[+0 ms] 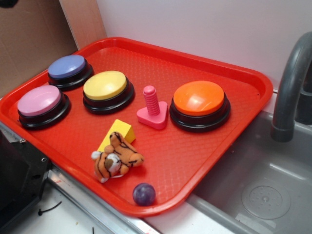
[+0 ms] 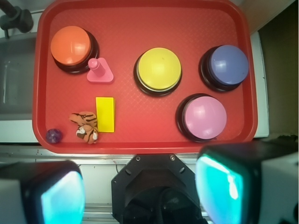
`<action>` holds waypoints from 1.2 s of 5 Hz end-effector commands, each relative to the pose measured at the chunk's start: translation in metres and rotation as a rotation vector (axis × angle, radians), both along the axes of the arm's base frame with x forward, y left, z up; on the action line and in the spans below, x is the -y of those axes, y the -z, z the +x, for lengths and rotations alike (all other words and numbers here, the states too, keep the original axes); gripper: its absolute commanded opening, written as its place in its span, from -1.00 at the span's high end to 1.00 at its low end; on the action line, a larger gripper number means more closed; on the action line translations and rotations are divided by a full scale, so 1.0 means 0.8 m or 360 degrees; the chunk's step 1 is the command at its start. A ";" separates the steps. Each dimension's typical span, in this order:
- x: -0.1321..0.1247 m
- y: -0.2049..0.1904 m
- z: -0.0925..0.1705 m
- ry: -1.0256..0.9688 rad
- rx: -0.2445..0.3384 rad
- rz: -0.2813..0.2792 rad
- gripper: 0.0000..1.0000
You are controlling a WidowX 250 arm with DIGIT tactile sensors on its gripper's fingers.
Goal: Push the pink button.
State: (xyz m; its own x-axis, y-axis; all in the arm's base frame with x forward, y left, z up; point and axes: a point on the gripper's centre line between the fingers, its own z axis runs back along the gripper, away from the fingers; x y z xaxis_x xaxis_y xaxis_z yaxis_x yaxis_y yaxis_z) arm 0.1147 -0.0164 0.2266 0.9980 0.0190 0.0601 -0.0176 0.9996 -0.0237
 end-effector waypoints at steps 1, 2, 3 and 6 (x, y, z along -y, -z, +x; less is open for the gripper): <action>-0.079 0.111 0.055 -0.0041 -0.0052 0.0147 -1.00; -0.101 0.136 0.047 -0.0029 0.0063 0.0148 -1.00; -0.132 0.169 0.037 -0.0075 0.0030 0.0103 -1.00; -0.133 0.229 0.048 -0.0033 -0.0194 0.0202 -1.00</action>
State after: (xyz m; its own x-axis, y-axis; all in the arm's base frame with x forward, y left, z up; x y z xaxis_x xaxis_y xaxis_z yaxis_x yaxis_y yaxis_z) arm 0.1557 0.0903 0.0466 0.9980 0.0412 -0.0488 -0.0358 0.9934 0.1086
